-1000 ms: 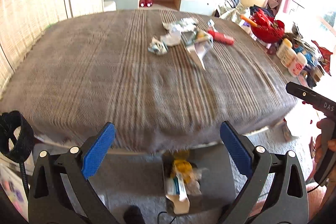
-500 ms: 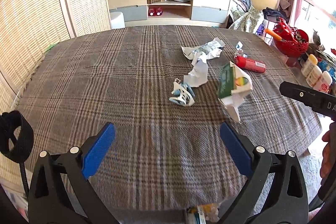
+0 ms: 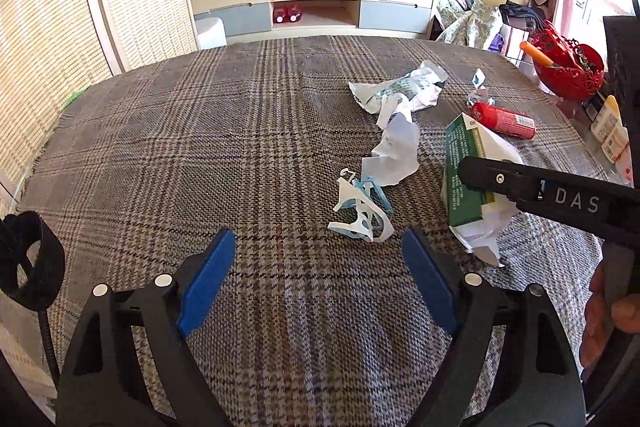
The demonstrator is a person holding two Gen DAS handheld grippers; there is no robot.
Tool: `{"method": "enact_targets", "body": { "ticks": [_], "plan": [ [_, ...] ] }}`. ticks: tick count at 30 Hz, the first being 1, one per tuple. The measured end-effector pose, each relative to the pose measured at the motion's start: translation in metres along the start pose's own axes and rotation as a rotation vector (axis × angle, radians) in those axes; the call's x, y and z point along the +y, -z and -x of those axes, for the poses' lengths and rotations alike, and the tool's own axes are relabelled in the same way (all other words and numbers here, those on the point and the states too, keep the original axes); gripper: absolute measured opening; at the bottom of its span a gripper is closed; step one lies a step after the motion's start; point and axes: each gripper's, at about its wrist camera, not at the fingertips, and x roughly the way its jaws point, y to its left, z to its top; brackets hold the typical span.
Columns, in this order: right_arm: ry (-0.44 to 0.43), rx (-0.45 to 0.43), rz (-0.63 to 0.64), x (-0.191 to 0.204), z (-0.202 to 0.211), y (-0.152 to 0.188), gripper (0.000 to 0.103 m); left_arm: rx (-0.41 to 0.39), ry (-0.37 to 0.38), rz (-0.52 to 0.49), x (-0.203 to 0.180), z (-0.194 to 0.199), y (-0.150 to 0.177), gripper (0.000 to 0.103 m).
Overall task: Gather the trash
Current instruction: 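Grasp the blue-white wrapper with the left gripper while the right grasps the green box, then carry the wrapper and green box over the bin and release both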
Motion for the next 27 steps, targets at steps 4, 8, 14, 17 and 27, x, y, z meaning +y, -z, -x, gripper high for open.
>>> {"method": "enact_targets", "body": {
  "ticks": [4,8,14,17,27],
  "plan": [
    [0.009,-0.017,0.026,-0.003,0.004,-0.006,0.029,-0.003,0.016,-0.001,-0.001,-0.011,-0.003,0.080],
    [-0.033,-0.031,0.000,-0.016,0.010,-0.010,0.029,-0.001,0.031,-0.006,-0.007,-0.021,-0.009,0.080],
    [-0.061,-0.011,0.010,-0.014,0.010,-0.012,0.030,0.029,0.051,-0.013,-0.014,-0.041,-0.016,0.053],
    [-0.060,0.006,0.007,-0.017,0.005,-0.008,0.030,0.054,0.078,-0.012,-0.017,-0.048,-0.016,0.031],
    [-0.111,0.031,-0.001,-0.010,0.014,0.011,0.024,0.063,0.065,-0.013,-0.012,-0.028,0.000,0.011]
  ]
}}
